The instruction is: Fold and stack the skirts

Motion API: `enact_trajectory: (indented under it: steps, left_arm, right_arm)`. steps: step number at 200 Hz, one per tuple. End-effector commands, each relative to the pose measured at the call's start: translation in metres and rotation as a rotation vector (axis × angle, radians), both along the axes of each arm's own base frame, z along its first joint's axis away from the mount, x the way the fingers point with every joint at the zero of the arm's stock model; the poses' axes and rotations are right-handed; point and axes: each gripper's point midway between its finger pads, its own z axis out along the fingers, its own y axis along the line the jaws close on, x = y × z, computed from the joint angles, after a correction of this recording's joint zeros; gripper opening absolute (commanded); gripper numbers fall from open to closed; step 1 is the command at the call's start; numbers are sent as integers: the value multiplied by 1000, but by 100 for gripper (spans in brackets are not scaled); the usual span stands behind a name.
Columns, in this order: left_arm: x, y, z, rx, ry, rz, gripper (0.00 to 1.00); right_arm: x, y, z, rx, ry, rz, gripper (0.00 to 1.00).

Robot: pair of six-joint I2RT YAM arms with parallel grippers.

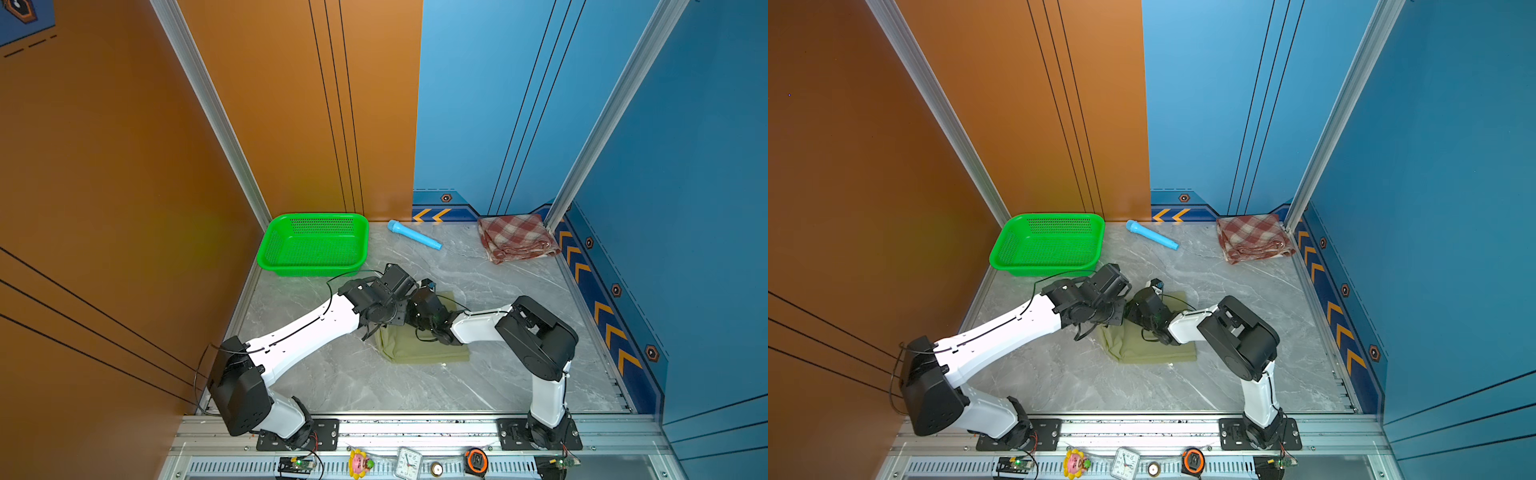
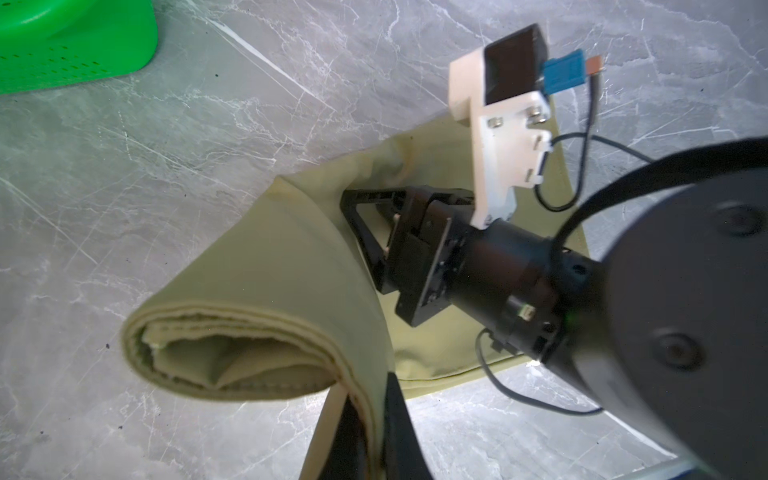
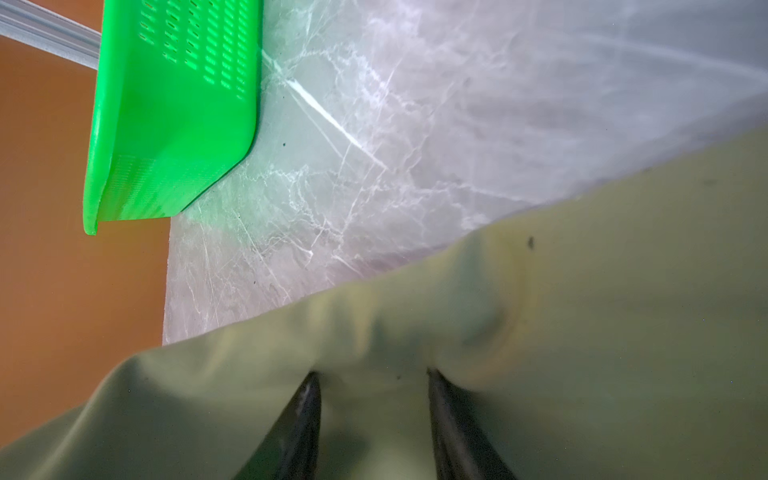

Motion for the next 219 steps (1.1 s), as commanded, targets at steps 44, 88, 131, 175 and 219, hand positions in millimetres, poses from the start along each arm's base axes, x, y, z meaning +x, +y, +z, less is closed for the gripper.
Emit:
enact_trajectory:
  steps: [44, 88, 131, 175, 219]
  left_arm:
    - [15, -18, 6, 41, -21, -38, 0]
    - [20, -17, 10, 77, -34, -41, 0]
    - [22, -33, 8, 118, -37, -75, 0]
    - [21, -60, 1, 162, -36, -126, 0]
    - [12, -99, -19, 192, -6, -199, 0]
  right_arm:
    - [-3, -104, 43, -120, 7, -46, 54]
    - [-38, -187, 27, -275, 132, -90, 54]
    - [-63, -215, 5, -262, 211, -89, 54]
    - [-73, -216, -14, -258, 248, -54, 48]
    - [-72, -207, -23, -171, 220, -57, 36]
